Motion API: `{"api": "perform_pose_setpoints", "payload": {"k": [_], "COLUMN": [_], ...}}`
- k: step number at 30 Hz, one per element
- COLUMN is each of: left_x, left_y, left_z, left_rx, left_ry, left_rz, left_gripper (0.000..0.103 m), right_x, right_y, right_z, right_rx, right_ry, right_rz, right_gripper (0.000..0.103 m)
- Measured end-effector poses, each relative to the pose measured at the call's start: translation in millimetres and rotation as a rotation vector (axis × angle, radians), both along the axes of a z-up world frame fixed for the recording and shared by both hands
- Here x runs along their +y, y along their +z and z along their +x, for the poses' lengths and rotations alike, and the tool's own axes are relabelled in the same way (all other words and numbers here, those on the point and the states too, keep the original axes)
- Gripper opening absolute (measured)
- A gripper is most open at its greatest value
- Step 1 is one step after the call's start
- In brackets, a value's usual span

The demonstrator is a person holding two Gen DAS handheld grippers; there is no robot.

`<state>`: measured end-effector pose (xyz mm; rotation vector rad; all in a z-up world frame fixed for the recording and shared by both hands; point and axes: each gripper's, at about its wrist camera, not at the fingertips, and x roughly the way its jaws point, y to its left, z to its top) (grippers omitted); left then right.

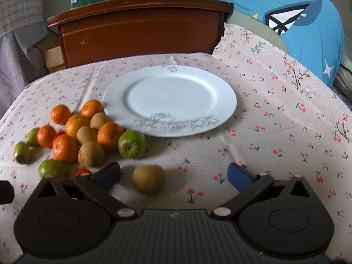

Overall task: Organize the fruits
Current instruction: 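Move both grippers toward the fruit pile beside the white plate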

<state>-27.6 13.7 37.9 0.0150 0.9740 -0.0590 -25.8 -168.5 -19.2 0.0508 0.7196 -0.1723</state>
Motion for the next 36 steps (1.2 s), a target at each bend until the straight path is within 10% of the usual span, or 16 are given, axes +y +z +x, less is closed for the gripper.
{"api": "perform_pose_setpoints", "payload": {"k": [11, 36], "left_x": [5, 2], "left_y": [1, 16], "left_z": [-3, 0], "left_rx": [0.039, 0.035], "left_ry": [0.037, 0.089], "left_rz": [0.031, 0.13], "left_gripper": [0.103, 0.103], "right_x": [6, 23], "right_y": [23, 57], "right_z": [-5, -16], "right_rx": [0.254, 0.241], "right_ry": [-0.038, 0.048], "right_rz": [0.042, 0.007], "right_gripper": [0.102, 0.102]}}
